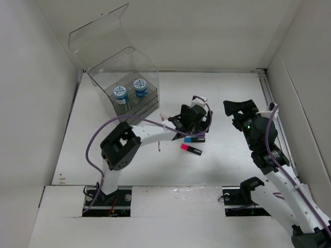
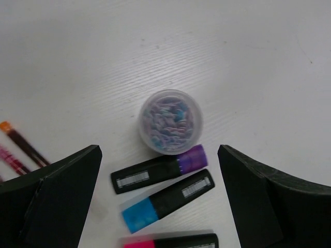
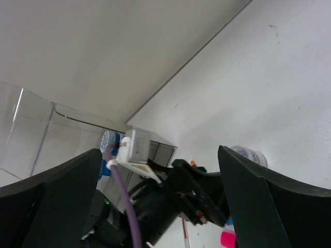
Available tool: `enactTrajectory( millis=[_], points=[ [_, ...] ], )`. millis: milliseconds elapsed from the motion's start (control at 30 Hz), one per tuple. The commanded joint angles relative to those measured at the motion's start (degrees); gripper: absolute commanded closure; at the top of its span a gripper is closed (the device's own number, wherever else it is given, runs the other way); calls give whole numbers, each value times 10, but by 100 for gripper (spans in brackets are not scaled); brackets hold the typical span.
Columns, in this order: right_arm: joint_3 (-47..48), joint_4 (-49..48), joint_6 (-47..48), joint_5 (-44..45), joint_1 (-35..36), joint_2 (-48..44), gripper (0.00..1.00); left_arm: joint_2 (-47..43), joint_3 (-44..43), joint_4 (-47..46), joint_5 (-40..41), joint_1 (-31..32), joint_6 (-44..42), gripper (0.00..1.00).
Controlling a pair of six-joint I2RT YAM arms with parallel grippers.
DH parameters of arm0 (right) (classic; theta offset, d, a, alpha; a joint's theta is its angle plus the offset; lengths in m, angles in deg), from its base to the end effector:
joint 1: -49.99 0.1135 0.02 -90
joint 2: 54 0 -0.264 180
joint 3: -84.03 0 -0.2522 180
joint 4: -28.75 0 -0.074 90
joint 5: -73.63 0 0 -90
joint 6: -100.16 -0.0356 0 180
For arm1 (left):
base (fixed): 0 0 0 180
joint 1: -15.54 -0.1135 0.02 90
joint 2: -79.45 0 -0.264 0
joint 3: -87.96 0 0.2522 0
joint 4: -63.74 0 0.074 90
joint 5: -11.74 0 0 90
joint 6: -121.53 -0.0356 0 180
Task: Sort the stationery into containers
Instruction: Pick up the stationery from the center of the board.
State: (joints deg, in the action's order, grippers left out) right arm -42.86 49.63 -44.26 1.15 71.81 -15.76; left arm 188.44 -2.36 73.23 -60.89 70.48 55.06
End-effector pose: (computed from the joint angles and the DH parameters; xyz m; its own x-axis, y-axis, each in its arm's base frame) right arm 0.1560 0.0509 0.3303 -0.1188 0.7879 -0.6043 0.0345 0.6115 0.7905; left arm 0.2615 -0.3541 0.2314 -0.5001 0.0493 -0.8646 0.4694 0.8544 -0.2228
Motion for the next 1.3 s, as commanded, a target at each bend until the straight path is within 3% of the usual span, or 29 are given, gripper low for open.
enactTrajectory(
  millis=[0, 300, 600, 867, 1000, 1267],
  points=[
    [-2, -6, -8, 30, 3, -11, 0, 32, -77, 3, 14, 29, -23, 5],
    [-2, -6, -3, 2, 3, -22, 0, 97, -139, 30, 75, 34, -23, 8],
    [-2, -17, 3, -16, 3, -17, 0, 99, -119, 15, 109, 34, -23, 14],
    [-2, -22, 8, -27, 3, -17, 0, 138, -142, 23, 104, 34, -23, 35],
    [-2, -22, 8, -38, 3, -17, 0, 127, -142, 11, 118, 34, -28, 57],
    [-8, -27, 8, -43, 3, -17, 0, 38, -109, -61, 152, 34, -50, 65]
  ],
)
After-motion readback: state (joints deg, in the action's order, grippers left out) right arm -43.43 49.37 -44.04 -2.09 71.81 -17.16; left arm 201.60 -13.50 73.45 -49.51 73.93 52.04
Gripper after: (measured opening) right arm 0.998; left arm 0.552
